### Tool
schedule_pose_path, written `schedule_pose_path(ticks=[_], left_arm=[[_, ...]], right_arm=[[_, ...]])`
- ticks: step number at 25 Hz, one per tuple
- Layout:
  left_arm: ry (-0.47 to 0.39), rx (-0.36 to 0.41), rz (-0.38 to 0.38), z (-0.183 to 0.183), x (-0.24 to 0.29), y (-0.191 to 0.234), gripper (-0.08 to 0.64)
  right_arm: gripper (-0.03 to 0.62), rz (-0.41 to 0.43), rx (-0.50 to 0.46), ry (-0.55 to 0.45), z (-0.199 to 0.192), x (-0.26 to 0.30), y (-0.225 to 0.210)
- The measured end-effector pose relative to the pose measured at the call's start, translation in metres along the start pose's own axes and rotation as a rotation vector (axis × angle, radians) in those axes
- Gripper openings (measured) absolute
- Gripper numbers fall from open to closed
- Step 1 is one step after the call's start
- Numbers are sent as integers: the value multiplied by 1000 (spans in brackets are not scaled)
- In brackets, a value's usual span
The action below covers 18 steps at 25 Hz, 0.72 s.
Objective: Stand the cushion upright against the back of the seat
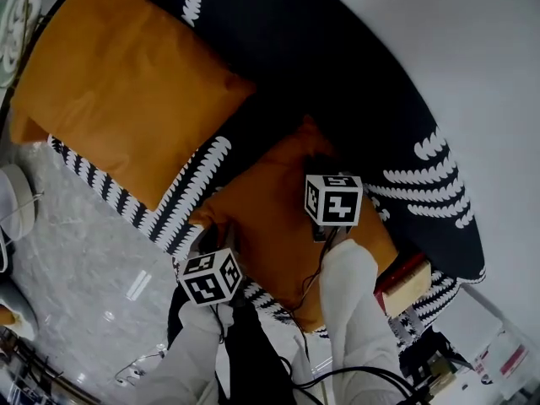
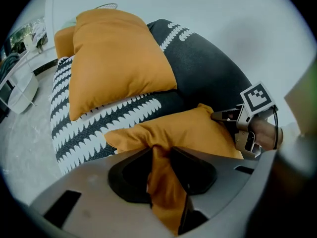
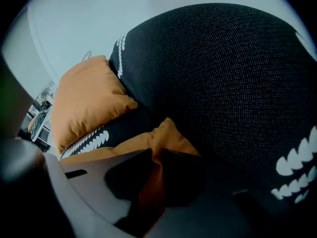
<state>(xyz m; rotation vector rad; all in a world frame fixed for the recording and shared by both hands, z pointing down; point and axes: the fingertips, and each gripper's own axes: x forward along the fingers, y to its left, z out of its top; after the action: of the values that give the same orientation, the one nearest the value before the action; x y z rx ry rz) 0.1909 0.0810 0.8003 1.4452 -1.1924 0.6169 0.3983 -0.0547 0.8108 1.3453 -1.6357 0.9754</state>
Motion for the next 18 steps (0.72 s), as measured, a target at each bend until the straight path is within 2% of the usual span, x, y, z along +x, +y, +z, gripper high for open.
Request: schedule_pose_path(ticks=[2,7,11,18], left_arm=[[1,22,6,0,-2,-4,97],[-23,41,1,1,-18,-12,40],[-30,51,-46,2,-33,-21,28],[-13,130,-144,8,-77,-57,26]], right_arm=[[106,-9,-13,-10,-1,-4,1],[72,-21,-7,-69,1,-22,2],[67,-64,8,-138,5,-53,-1],[66,-146,89,-280,10,-135,-19]])
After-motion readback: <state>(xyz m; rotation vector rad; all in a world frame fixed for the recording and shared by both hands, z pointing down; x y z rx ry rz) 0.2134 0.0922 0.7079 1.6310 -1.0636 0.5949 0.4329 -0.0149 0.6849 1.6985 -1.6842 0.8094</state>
